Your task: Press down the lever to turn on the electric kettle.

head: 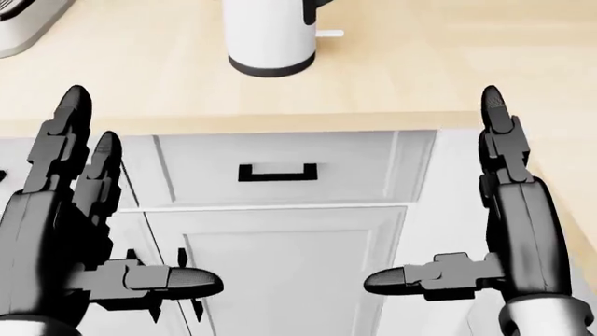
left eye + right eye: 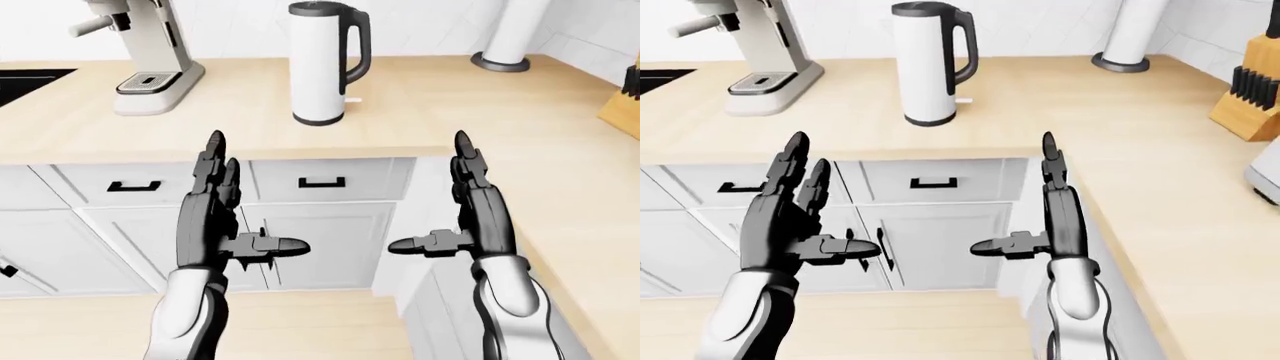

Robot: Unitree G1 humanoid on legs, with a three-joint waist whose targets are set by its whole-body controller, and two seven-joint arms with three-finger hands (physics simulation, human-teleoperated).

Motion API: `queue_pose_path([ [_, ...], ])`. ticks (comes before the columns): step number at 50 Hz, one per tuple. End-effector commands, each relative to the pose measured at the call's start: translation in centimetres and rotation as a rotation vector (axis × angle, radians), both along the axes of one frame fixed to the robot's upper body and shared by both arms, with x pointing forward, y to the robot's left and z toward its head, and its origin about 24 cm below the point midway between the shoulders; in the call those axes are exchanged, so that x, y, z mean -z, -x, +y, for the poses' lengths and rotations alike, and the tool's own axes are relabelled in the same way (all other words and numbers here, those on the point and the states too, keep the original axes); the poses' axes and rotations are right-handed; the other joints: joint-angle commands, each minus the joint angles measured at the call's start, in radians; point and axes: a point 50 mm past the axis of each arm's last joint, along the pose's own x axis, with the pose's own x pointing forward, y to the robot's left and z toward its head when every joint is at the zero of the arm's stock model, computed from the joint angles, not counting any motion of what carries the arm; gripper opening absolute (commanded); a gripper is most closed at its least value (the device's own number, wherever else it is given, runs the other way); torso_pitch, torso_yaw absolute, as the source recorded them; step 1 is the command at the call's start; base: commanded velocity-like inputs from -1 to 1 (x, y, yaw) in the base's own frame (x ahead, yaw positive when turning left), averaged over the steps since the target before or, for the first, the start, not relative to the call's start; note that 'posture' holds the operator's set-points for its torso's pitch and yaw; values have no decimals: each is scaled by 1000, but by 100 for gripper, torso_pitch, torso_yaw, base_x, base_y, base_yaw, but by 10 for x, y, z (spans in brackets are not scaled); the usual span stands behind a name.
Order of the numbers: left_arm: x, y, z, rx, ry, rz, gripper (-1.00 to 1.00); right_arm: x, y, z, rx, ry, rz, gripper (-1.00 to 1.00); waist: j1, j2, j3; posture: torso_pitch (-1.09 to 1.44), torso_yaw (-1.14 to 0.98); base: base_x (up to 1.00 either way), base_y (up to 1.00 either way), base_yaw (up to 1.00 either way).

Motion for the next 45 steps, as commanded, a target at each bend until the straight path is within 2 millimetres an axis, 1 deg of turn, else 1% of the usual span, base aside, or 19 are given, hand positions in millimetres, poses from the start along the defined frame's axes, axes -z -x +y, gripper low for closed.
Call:
queue_pose_path([
  [1, -15, 4, 3, -16, -6, -85, 100, -16, 2, 5, -27, 7, -89, 100, 3, -16, -14, 0, 0, 12, 0, 0],
  [8, -15, 5, 3, -17, -5, -86, 100, -16, 4, 6, -27, 7, -91, 100, 0, 50, -1, 0, 0, 12, 0, 0],
  [10, -15, 5, 3, -17, -5, -86, 100, -17, 4, 6, -27, 7, -91, 100, -3, 100, -13, 0, 0, 12, 0, 0],
  [11, -15, 5, 3, -17, -5, -86, 100, -17, 4, 6, -28, 8, -91, 100, 0, 139, -32, 0, 0, 12, 0, 0],
  [12, -15, 5, 3, -17, -5, -86, 100, -17, 5, 6, -28, 8, -92, 100, 11, 86, -17, 0, 0, 12, 0, 0],
  [13, -15, 5, 3, -17, -5, -86, 100, -17, 5, 6, -27, 7, -91, 100, 5, 105, -14, 0, 0, 12, 0, 0],
  [16, -14, 6, 3, -17, -4, -86, 100, -17, 5, 6, -27, 7, -92, 100, 10, 84, -24, 0, 0, 12, 0, 0],
  [19, -14, 5, 3, -17, -4, -87, 100, -18, 5, 6, -26, 7, -93, 100, 12, 53, -16, 0, 0, 12, 0, 0],
  [21, -14, 5, 3, -16, -4, -87, 100, -18, 5, 5, -25, 7, -93, 100, 15, 24, -15, 0, 0, 12, 0, 0],
  [24, -13, 4, 3, -16, -4, -87, 100, -17, 4, 5, -25, 7, -93, 100, 12, -50, -26, 0, 0, 11, 0, 0],
  [25, -13, 4, 3, -15, -5, -87, 100, -17, 4, 5, -25, 7, -93, 100, 3, -8, -24, 0, 0, 12, 0, 0],
  [26, -13, 4, 3, -15, -5, -87, 100, -17, 4, 5, -25, 6, -93, 100, 11, -24, -21, 0, 0, 12, 0, 0],
  [27, -13, 4, 3, -15, -5, -87, 100, -17, 4, 5, -25, 6, -92, 100, 4, -22, -20, 0, 0, 11, 0, 0],
  [33, -13, 4, 3, -16, -3, -87, 100, -17, 4, 4, -24, 7, -93, 100, 1, 37, -7, 0, 0, 12, 0, 0],
  [35, -13, 5, 3, -16, -4, -88, 100, -17, 3, 5, -25, 7, -94, 100, -3, 77, -12, 0, 0, 12, 0, 0],
  [36, -13, 5, 3, -16, -4, -88, 100, -17, 3, 5, -25, 7, -94, 100, -4, 111, -22, 0, 0, 11, 0, 0],
  [38, -13, 6, 3, -16, -4, -88, 100, -17, 4, 5, -26, 7, -95, 100, 8, 92, -21, 0, 0, 12, 0, 0],
  [40, -13, 6, 3, -17, -3, -88, 100, -17, 4, 5, -26, 7, -94, 100, 10, 90, -14, 0, 0, 12, 0, 0],
  [45, -13, 6, 3, -17, -3, -87, 100, -18, 5, 6, -25, 8, -95, 100, 12, 43, -15, 0, 0, 11, 0, 0],
])
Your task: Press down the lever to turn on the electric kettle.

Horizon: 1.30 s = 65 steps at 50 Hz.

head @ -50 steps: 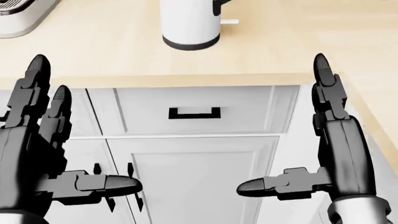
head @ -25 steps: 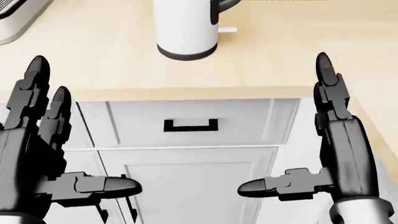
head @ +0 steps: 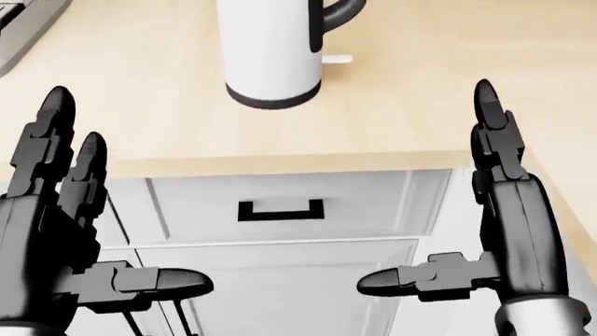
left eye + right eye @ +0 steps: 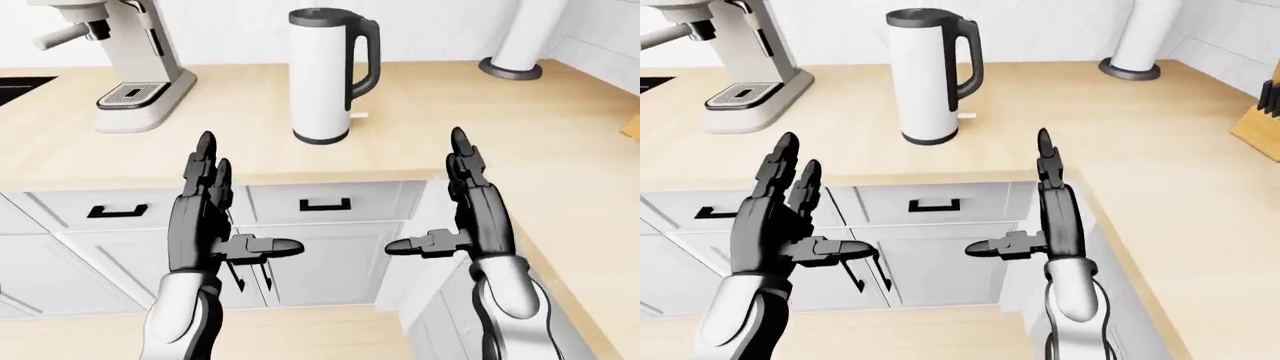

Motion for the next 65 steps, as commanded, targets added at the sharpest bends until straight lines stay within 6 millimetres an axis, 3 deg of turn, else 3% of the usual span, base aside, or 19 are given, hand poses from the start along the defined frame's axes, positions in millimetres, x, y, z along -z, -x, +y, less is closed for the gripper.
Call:
queue_pose_path([
  [1, -12, 3, -3, 18, 3, -76, 100, -13, 3, 0, 6, 14, -74, 100, -1, -2, -9, 0, 0, 11, 0, 0],
  [4, -12, 3, -3, 18, 3, -76, 100, -13, 3, 0, 6, 14, -74, 100, -3, -86, -30, 0, 0, 11, 0, 0],
  [5, -12, 3, -3, 18, 3, -76, 100, -13, 3, 0, 5, 14, -75, 100, -14, -39, -17, 0, 0, 11, 0, 0],
  [7, -12, 3, -3, 17, 3, -76, 100, -13, 3, 0, 6, 13, -75, 100, -12, -52, -13, 0, 0, 11, 0, 0],
  [10, -12, 3, -3, 17, 3, -77, 100, -13, 3, 0, 7, 14, -75, 100, -13, -29, -13, 0, 0, 12, 0, 0],
  [14, -13, 3, -3, 16, 4, -79, 100, -13, 3, -1, 7, 14, -76, 100, -16, 21, 2, 0, 0, 12, 0, 0],
  [17, -15, 3, -2, 14, 5, -82, 100, -13, 3, -1, 8, 14, -75, 100, -23, 80, -26, 0, 0, 11, 0, 0],
  [25, -16, 3, -2, 12, 3, -85, 100, -13, 3, -1, 7, 14, -76, 100, -5, 16, -10, 0, 0, 12, 0, 0],
  [29, -18, 3, -1, 12, 5, -87, 100, -14, 3, -2, 8, 14, -77, 100, -1, -74, -26, 0, 0, 12, 0, 0],
  [38, -24, 5, -1, 15, 7, -94, 100, -19, 4, -2, 7, 18, -80, 100, -12, 0, 0, 0, 0, 12, 0, 0],
  [40, -23, 5, -1, 14, 6, -94, 100, -18, 4, -2, 7, 18, -79, 100, -16, 34, -1, 0, 0, 12, 0, 0],
  [42, -24, 4, -1, 13, 7, -95, 100, -18, 3, -1, 6, 19, -79, 100, -17, 100, -25, 0, 0, 12, 0, 0],
  [43, -24, 4, 0, 12, 7, -95, 100, -18, 3, -2, 6, 19, -79, 100, -4, 53, -13, 0, 0, 11, 0, 0],
  [44, -24, 4, 0, 12, 9, -95, 100, -18, 3, -2, 6, 19, -78, 100, -9, 68, -12, 0, 0, 12, 0, 0],
  [48, -25, 4, 0, 13, 9, -97, 100, -17, 3, -1, 5, 20, -76, 100, -3, 40, -19, 0, 0, 12, 0, 0],
  [52, -25, 5, 0, 11, 10, -98, 100, -20, 4, 0, 4, 23, -77, 100, 1, -9, -7, 0, 0, 12, 0, 0],
  [54, -25, 5, 0, 11, 10, -98, 100, -20, 4, 0, 4, 22, -78, 100, 0, -62, -23, 0, 0, 12, 0, 0],
  [55, -25, 5, 0, 12, 10, -98, 100, -20, 4, 0, 4, 24, -78, 100, 3, -64, -29, 0, 0, 12, 0, 0],
  [65, -27, 7, 1, 8, 14, -102, 100, -20, 3, -1, 4, 23, -78, 100, -14, 27, 0, 0, 0, 12, 0, 0],
])
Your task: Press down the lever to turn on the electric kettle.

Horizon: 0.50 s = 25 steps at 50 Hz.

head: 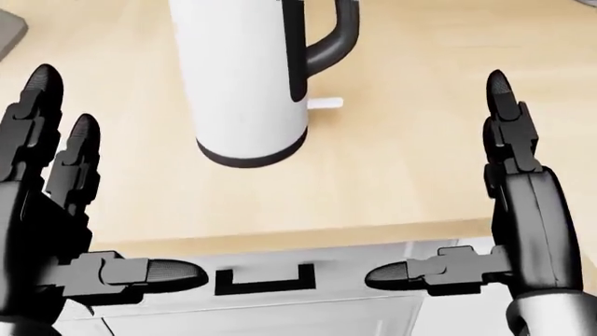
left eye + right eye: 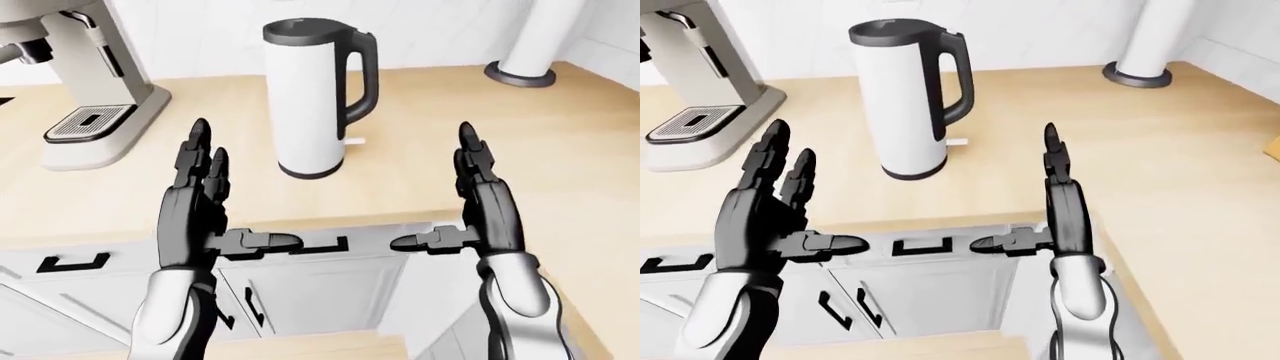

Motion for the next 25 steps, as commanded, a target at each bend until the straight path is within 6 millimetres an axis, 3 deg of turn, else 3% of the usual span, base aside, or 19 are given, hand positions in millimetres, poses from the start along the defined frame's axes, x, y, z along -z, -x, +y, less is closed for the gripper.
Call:
queue_pose_path([
  [1, -10, 3, 2, -9, -3, -64, 100, -12, 2, 4, -19, 7, -72, 100, 1, 11, -16, 0, 0, 12, 0, 0],
  [2, -10, 3, 2, -9, -3, -64, 100, -12, 2, 4, -19, 7, -72, 100, 1, 48, -28, 0, 0, 11, 0, 0],
  [3, -10, 3, 2, -9, -3, -63, 100, -12, 2, 4, -19, 6, -72, 100, 8, 26, -26, 0, 0, 12, 0, 0],
  [5, -11, 4, 2, -10, -3, -65, 100, -11, 2, 4, -20, 6, -72, 100, 9, 27, -14, 0, 0, 12, 0, 0],
  [10, -13, 3, 6, -20, 2, -72, 100, -11, 1, 4, -20, 7, -72, 100, 14, -16, -20, 0, 0, 11, 0, 0],
  [13, -18, 3, 11, -36, 8, -81, 100, -11, 2, 4, -19, 7, -73, 100, 18, -62, -21, 0, 0, 12, 0, 0],
  [15, -22, 2, 16, -50, 15, -87, 100, -12, 2, 4, -19, 7, -74, 100, 16, -128, -43, 0, 0, 11, 0, 0],
  [16, -23, 2, 17, -54, 15, -91, 100, -12, 2, 4, -19, 7, -74, 100, 3, -76, -28, 0, 0, 11, 0, 0],
  [17, -26, 2, 20, -63, 19, -95, 100, -12, 2, 4, -19, 7, -74, 100, 11, -94, -27, 0, 0, 12, 0, 0],
  [19, -28, 1, 24, -77, 24, -101, 100, -11, 2, 4, -19, 6, -74, 100, 4, -85, -28, 0, 0, 11, 0, 0],
  [25, -33, -2, 39, -118, 36, -115, 100, -11, 1, 5, -20, 7, -72, 100, 2, -15, -10, 0, 0, 11, 0, 0],
])
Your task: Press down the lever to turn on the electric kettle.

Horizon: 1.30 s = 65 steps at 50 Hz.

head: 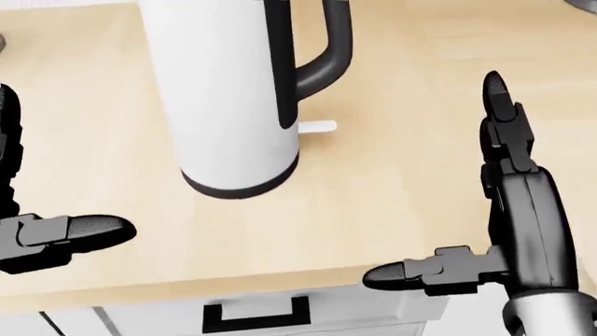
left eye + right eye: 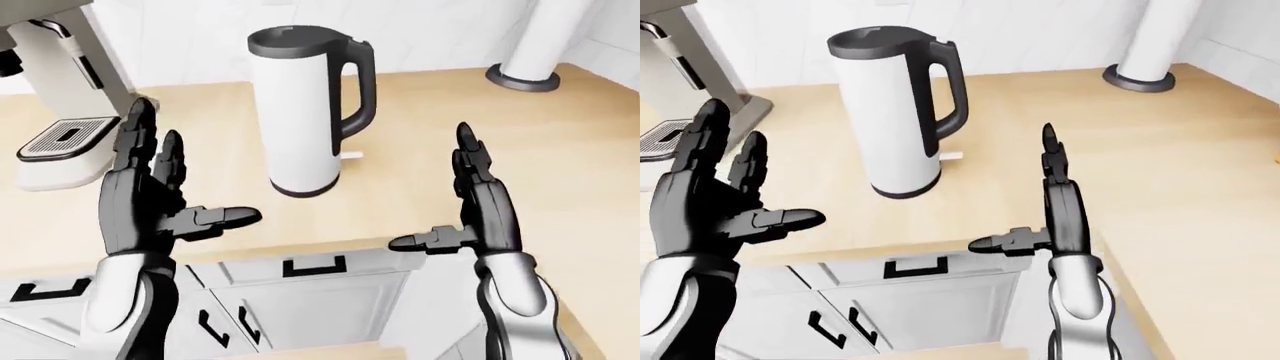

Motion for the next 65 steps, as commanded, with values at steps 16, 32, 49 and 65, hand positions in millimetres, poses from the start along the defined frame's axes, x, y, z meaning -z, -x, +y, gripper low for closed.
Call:
queue_pose_path([
  [16, -20, 9, 13, -38, 14, -90, 100, -15, 0, 5, -20, 11, -73, 100, 15, -104, -29, 0, 0, 12, 0, 0],
  [32, -22, 10, 14, -41, 20, -94, 100, -25, -8, -1, -14, -8, -81, 100, -5, -23, -36, 0, 0, 2, 0, 0],
  [49, -22, 10, 13, -34, 23, -92, 100, -63, -39, -8, -28, 33, -76, 100, 3, -28, -38, 0, 0, 0, 0, 0],
  [65, -21, 11, 12, -26, 25, -88, 100, -79, -78, -12, -31, 63, -36, 100, 2, -27, -32, 0, 0, 0, 0, 0],
])
